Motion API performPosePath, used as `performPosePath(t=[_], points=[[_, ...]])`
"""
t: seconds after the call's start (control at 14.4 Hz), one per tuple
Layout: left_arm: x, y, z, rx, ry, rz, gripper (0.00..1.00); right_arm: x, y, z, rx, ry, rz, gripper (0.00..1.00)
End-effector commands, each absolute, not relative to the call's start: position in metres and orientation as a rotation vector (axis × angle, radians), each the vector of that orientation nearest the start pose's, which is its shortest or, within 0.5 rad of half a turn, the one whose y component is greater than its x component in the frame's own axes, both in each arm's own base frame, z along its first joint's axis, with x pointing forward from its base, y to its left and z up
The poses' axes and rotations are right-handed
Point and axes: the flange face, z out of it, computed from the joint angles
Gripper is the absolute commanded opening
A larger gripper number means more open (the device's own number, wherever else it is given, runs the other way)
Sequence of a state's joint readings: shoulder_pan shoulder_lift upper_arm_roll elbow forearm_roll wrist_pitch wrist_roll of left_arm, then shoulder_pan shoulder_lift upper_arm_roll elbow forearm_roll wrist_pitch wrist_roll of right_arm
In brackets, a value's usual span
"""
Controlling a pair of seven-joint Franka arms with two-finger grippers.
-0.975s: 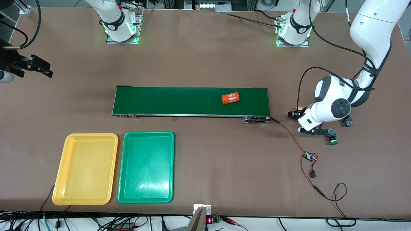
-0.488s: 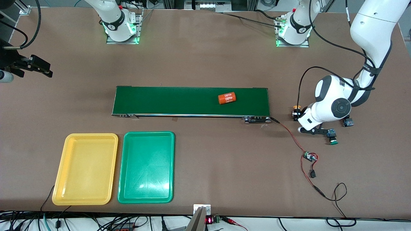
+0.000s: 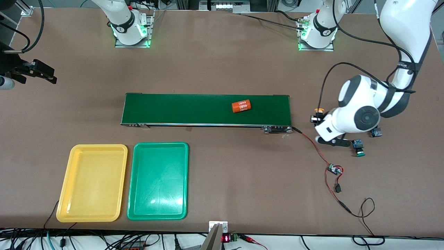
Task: Sort buttons by color to trays
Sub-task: 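Grasp a yellow-cap button with the left gripper and carry it to the belt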
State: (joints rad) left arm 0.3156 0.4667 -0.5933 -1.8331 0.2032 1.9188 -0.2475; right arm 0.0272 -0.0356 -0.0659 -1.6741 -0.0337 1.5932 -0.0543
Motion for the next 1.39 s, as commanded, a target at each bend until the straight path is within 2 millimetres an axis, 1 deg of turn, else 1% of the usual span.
performPosePath(t=[0.0, 0.07, 0.14, 0.21, 0.28, 0.35, 0.49, 0.63, 0.7, 0.77, 0.84, 0.91, 0.98, 1.11, 1.25, 1.32], points=[[0.575, -0.191, 0.301, -3.11, 0.141, 0.466, 0.25, 0.539, -0.028, 0.599, -3.153, -0.016, 0.062, 1.0], [0.567, -0.217, 0.298, -3.106, 0.118, 0.462, 0.25, 0.539, -0.029, 0.598, -3.153, -0.014, 0.062, 1.0], [0.56, -0.239, 0.295, -3.113, 0.143, 0.446, 0.25, 0.539, -0.028, 0.598, -3.153, -0.016, 0.062, 1.0], [0.557, -0.25, 0.288, -3.125, 0.169, 0.444, 0.25, 0.539, -0.028, 0.598, -3.153, -0.016, 0.062, 1.0], [0.556, -0.254, 0.277, -3.137, 0.176, 0.458, 0.25, 0.539, -0.027, 0.597, -3.153, -0.018, 0.066, 1.0], [0.556, -0.256, 0.27, -3.141, 0.177, 0.469, 0.25, 0.539, -0.027, 0.598, -3.153, -0.018, 0.064, 1.0], [0.549, -0.261, 0.261, -3.135, 0.194, 0.502, 0.25, 0.539, -0.027, 0.598, -3.153, -0.018, 0.064, 1.0], [0.539, -0.277, 0.255, -3.122, 0.24, 0.519, 0.28, 0.539, -0.029, 0.597, -3.153, -0.011, 0.067, 1.0], [0.537, -0.279, 0.251, -3.12, 0.236, 0.529, 0.29, 0.539, -0.03, 0.597, -3.153, -0.009, 0.067, 1.0], [0.537, -0.279, 0.25, -3.121, 0.228, 0.534, 0.43, 0.539, -0.03, 0.597, -3.153, -0.011, 0.067, 1.0], [0.538, -0.279, 0.251, -3.123, 0.227, 0.53, 0.54, 0.539, -0.029, 0.597, -3.152, -0.011, 0.069, 1.0], [0.543, -0.275, 0.256, -3.129, 0.226, 0.513, 0.8, 0.539, -0.029, 0.597, -3.152, -0.014, 0.071, 1.0], [0.546, -0.271, 0.26, -3.128, 0.227, 0.509, 1.0, 0.539, -0.029, 0.597, -3.152, -0.014, 0.071, 1.0], [0.551, -0.267, 0.284, -3.128, 0.202, 0.443, 1.0, 0.539, -0.03, 0.597, -3.153, -0.009, 0.067, 1.0], [0.567, -0.253, 0.309, -3.14, 0.156, 0.383, 1.0, 0.539, -0.031, 0.597, -3.152, -0.009, 0.069, 1.0], [0.581, -0.24, 0.327, -3.138, 0.128, 0.38, 1.0, 0.539, -0.031, 0.597, -3.152, -0.006, 0.071, 1.0]])
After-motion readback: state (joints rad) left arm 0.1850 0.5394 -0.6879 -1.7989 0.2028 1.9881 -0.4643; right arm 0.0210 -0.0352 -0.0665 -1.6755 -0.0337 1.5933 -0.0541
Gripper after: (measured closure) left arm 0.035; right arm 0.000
